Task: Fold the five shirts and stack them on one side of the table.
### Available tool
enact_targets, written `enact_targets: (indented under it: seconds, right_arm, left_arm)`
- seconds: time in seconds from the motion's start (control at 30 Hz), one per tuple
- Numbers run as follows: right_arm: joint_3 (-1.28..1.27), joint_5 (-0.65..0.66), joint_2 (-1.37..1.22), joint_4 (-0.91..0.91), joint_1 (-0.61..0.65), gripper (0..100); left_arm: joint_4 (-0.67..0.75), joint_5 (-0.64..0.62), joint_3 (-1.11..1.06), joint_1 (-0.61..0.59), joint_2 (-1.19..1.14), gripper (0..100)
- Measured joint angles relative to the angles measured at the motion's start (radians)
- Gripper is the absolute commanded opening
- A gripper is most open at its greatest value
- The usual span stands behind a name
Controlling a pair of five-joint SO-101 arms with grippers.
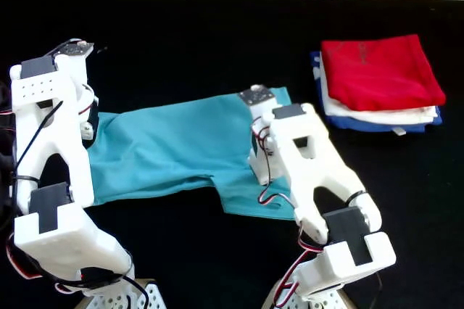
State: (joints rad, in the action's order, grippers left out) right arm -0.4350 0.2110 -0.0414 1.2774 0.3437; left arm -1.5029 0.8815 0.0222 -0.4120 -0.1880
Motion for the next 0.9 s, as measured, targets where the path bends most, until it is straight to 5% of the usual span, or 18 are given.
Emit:
enact_targets:
  seconds: [0.27,0.53,0.77,0.9]
  right_arm:
    - [0.034,0.044,-0.005,0.129,0.078,22.4]
    - [-0.04,0.052,-0.092,-0.034,0.074,22.3]
    - [0.005,0.052,-0.153,-0.044,-0.021,0.2]
    - [0.04,0.052,-0.135,-0.025,-0.068,1.5]
  left_arm:
    - [0.003,0.0,0.0,0.0,0.0,1]
    - [0.044,0.0,0.0,0.0,0.0,1]
    - [0.055,0.0,0.0,0.0,0.0,1]
    - [0.055,0.0,0.0,0.0,0.0,1]
